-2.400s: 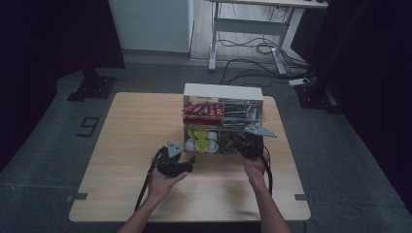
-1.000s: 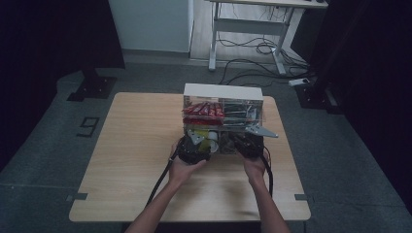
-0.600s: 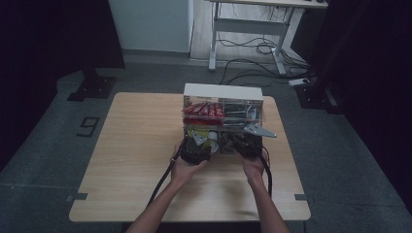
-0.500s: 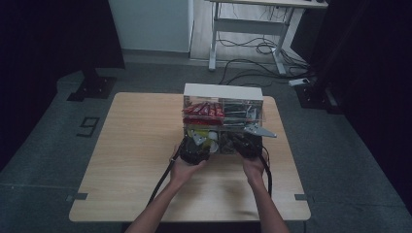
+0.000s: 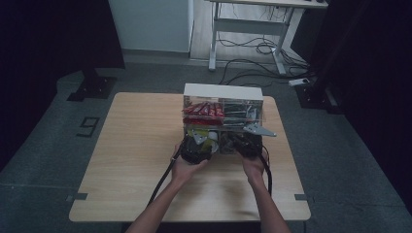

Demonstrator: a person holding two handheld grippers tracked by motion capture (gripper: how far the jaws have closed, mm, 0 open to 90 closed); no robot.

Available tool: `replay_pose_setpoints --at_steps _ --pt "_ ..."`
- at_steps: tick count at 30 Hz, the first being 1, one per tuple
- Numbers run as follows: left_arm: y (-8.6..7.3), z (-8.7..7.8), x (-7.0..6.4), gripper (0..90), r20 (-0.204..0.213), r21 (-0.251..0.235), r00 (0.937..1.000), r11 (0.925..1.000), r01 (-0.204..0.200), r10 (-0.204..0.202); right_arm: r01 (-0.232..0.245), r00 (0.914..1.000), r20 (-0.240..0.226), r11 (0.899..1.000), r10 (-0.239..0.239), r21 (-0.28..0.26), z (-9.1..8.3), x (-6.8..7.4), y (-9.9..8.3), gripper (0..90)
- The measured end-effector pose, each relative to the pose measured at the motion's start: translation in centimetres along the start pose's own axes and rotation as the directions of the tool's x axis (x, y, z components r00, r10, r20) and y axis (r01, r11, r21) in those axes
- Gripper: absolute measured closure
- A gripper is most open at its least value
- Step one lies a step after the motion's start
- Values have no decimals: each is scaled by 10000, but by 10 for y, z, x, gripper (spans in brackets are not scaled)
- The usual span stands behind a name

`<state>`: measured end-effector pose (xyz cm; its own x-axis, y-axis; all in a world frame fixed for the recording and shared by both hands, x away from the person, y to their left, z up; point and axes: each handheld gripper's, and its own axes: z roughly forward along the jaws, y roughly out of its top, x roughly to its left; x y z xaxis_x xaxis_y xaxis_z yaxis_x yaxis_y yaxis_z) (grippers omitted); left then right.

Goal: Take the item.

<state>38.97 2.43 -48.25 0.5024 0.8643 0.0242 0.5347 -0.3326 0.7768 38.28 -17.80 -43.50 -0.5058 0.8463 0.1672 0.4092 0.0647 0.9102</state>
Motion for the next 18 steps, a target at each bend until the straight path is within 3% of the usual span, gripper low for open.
replay_pose_setpoints --at_steps 6,18 --pt "1 7 -3 397 -367 77 9992 9998 -159 161 22 10000 2 10000 -22 30 0 0 0 891" --pt "-1 6 -1 401 -281 -122 9995 9998 -171 167 29 10000 2 10000 -29 28 -1 0 1 891"
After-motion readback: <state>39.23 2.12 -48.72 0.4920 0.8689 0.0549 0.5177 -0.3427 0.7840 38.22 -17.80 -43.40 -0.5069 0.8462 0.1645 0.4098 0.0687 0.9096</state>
